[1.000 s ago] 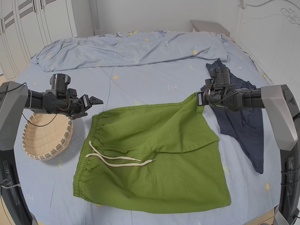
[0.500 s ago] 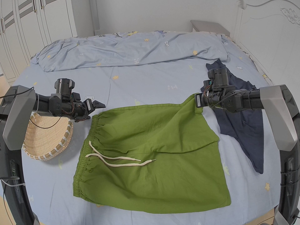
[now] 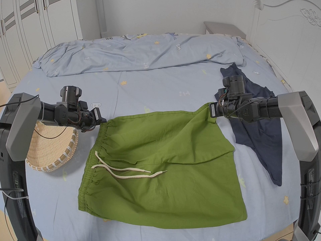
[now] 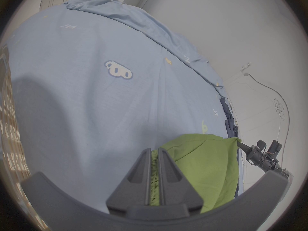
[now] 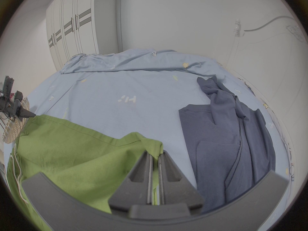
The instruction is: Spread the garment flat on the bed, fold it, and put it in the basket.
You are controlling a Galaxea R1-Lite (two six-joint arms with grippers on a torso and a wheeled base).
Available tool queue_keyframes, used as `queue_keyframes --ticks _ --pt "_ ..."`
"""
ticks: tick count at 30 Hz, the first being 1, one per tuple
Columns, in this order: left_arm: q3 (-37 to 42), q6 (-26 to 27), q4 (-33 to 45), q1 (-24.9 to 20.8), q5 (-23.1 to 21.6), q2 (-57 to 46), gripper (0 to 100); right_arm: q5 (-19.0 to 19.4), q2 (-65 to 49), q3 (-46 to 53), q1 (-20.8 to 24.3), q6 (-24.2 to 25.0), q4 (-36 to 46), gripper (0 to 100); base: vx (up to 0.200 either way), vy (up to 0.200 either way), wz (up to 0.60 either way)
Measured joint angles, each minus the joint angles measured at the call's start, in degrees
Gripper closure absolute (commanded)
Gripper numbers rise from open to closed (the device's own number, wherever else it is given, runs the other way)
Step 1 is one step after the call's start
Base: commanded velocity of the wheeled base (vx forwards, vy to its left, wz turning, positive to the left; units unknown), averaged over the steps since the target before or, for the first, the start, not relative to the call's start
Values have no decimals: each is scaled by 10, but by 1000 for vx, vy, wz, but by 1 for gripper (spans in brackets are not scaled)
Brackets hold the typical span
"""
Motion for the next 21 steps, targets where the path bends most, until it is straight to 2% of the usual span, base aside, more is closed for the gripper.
queue_keyframes --ticks 8,21 --pt "0 0 -1 11 2 -11 100 0 0 -9 1 -1 0 100 0 0 0" --pt "-3 -3 -7 50 2 -39 100 -10 17 -80 -1 -21 4 100 0 0 0"
